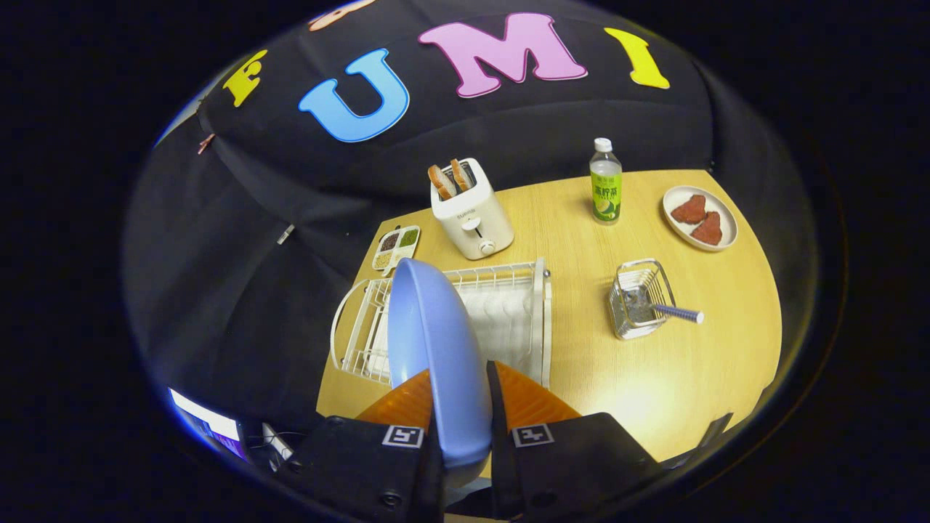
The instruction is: Take the plate from the dish rack, then take the spoon from the basket and place it into the plate.
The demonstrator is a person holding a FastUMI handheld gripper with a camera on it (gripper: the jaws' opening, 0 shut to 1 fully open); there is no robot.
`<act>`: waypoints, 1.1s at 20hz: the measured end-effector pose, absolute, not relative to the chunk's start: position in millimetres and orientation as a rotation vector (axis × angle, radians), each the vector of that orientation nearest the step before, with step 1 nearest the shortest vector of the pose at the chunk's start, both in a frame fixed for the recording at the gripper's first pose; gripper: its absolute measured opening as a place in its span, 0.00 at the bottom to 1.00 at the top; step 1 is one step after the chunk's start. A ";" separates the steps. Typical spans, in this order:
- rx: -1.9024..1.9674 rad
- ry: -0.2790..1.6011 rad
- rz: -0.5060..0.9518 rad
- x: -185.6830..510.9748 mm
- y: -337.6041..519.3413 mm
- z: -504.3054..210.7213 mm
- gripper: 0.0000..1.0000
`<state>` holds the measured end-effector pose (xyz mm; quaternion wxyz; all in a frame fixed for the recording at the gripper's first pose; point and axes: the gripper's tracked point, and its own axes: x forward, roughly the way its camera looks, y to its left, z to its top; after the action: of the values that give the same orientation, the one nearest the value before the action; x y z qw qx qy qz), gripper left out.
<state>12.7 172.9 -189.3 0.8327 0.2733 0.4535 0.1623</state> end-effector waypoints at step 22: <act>0.855 1.230 0.370 -131.9 160.5 -396.4 0.29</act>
<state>-131.9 160.5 -396.4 0.7169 0.3863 0.5557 0.1673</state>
